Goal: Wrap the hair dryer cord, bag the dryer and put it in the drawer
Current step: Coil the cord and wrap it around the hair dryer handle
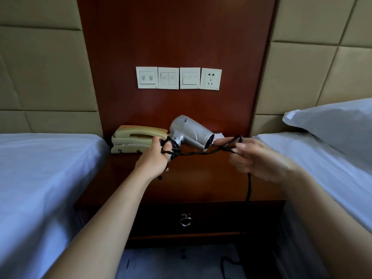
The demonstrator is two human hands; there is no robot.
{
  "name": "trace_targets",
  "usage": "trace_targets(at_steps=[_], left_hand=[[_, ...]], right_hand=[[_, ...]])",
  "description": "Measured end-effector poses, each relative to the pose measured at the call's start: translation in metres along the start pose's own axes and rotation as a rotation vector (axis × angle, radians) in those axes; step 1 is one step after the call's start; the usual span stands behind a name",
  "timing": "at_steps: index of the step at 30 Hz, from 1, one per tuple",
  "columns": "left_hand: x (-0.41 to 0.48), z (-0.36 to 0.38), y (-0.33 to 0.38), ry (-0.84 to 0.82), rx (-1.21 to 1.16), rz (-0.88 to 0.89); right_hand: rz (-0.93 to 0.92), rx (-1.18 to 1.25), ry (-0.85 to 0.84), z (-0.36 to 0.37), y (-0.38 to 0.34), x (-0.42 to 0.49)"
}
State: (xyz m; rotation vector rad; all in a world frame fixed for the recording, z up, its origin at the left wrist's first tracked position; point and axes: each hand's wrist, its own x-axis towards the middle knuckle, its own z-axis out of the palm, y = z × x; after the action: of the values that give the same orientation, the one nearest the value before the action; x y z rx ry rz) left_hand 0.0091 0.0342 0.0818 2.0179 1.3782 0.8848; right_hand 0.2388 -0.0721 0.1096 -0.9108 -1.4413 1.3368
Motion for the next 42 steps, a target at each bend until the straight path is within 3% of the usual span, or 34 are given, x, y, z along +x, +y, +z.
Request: trace_targets(at_steps=[6,10,13,19,22,27,32,35,38,42], left_hand=[[0.000,0.000,-0.005,-0.024,0.031,0.050],[-0.003,0.002,0.000,-0.034,0.019,0.054],[-0.004,0.004,0.005,-0.059,-0.010,0.072],[-0.008,0.004,0.009,-0.269,-0.177,0.110],[-0.016,0.004,0.014,-0.421,-0.260,0.072],[-0.027,0.004,0.025,-0.651,-0.356,0.048],[-0.024,0.004,0.025,-0.684,-0.526,0.038],[-0.023,0.005,0.023,-0.679,-0.726,0.039],[-0.017,0.005,0.015,-0.660,-0.854,0.027],[-0.010,0.008,0.008,-0.625,-0.980,-0.038]], right_hand=[[-0.068,-0.660,0.388,0.012,0.000,0.008],[-0.166,-0.682,0.422,0.015,-0.012,0.004],[-0.270,-0.710,0.552,0.009,-0.007,0.011],[-0.365,-0.806,0.805,-0.008,0.009,0.029],[-0.362,-0.784,0.789,-0.018,0.006,0.032],[-0.208,-0.671,0.758,-0.042,0.015,0.033],[-0.006,-0.492,0.700,-0.054,0.039,0.037],[0.102,-0.612,0.724,-0.060,0.053,0.037],[0.025,-0.716,0.597,-0.053,0.053,0.032],[0.122,-0.846,0.500,-0.044,0.063,0.035]])
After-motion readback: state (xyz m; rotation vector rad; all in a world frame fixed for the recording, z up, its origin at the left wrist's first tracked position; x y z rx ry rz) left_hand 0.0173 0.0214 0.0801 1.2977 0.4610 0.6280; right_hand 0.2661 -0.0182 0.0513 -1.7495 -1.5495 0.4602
